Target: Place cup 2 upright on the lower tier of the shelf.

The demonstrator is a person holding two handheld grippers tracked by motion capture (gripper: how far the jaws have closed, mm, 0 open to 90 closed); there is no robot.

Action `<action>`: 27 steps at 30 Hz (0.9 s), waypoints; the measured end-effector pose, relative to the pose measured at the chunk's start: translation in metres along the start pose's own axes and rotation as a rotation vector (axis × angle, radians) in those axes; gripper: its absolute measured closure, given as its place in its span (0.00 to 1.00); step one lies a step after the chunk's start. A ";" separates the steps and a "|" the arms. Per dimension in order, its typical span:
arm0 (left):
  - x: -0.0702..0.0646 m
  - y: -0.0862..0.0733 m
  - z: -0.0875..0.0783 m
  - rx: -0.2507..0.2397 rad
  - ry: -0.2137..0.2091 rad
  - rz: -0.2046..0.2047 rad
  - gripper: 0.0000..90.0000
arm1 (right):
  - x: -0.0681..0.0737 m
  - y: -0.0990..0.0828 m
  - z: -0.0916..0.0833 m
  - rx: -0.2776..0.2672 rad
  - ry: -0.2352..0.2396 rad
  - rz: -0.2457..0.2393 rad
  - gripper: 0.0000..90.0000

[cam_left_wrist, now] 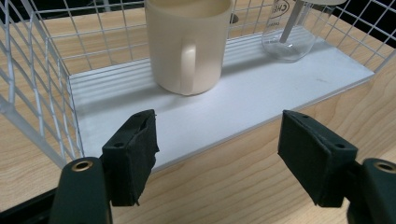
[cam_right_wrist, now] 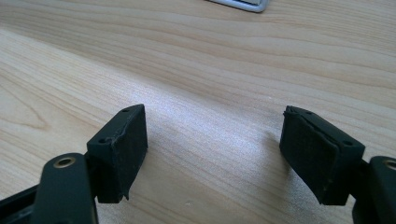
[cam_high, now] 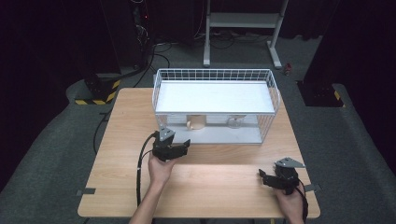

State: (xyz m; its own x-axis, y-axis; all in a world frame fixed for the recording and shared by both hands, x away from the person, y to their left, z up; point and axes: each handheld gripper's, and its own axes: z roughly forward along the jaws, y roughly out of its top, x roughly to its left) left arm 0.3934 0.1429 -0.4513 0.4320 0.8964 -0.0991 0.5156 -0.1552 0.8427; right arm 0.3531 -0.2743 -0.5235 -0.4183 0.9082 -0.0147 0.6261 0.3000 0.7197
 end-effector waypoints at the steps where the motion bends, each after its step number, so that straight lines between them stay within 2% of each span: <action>1: 0.000 0.000 -0.001 -0.002 -0.003 -0.002 0.32 | 0.000 0.000 0.000 0.000 0.000 0.000 0.26; 10: -0.001 -0.001 -0.007 -0.010 0.005 0.025 0.32 | 0.000 0.000 0.000 -0.001 0.000 -0.003 0.26; 14: 0.003 -0.002 -0.015 -0.029 0.008 0.008 0.32 | 0.000 0.000 0.000 -0.001 0.000 -0.004 0.26; 17: 0.005 -0.003 -0.020 -0.031 0.015 0.012 0.32 | 0.000 0.000 0.000 -0.001 0.000 -0.003 0.26; 22: 0.011 -0.004 -0.025 -0.039 0.014 -0.012 0.32 | 0.000 0.000 0.000 -0.001 0.001 -0.003 0.26; 27: 0.014 -0.005 -0.029 -0.044 0.018 -0.019 0.32 | 0.000 0.000 0.000 -0.001 0.000 -0.003 0.26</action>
State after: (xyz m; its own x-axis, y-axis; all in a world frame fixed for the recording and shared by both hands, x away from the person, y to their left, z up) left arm 0.3759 0.1686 -0.4416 0.4094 0.9062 -0.1060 0.4905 -0.1206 0.8630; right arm 0.3534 -0.2745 -0.5236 -0.4205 0.9072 -0.0165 0.6243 0.3024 0.7203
